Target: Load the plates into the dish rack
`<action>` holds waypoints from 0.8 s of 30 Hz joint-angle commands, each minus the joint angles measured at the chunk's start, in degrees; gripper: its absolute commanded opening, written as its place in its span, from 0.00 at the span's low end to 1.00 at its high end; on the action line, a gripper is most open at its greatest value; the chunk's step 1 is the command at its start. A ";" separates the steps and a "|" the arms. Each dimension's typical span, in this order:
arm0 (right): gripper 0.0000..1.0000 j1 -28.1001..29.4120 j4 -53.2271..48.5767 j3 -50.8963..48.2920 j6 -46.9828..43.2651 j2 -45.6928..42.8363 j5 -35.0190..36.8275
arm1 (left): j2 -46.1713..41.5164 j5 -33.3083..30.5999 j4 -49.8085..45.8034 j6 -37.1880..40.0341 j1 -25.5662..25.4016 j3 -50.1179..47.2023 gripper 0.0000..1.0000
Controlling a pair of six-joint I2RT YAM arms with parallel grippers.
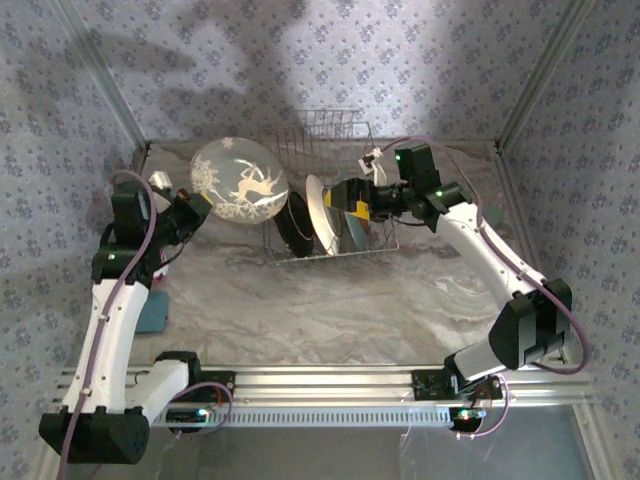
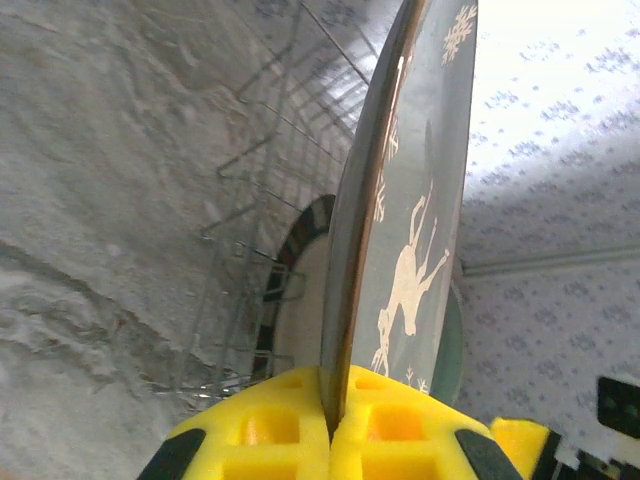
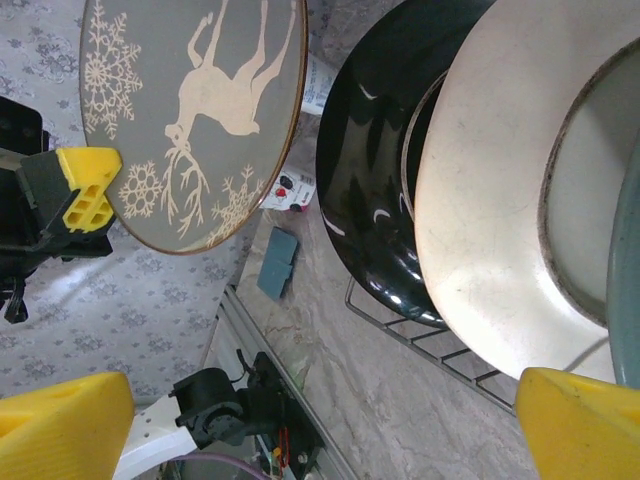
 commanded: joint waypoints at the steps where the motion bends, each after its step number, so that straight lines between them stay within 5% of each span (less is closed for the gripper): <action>1: 1.00 -0.80 0.74 2.75 -0.44 1.58 -2.60 | -0.06 4.15 11.70 -1.02 -2.39 4.71 0.00; 24: 0.97 -5.78 4.76 3.02 -0.84 2.81 -7.01 | 6.57 6.39 24.33 -8.31 -15.16 3.30 0.00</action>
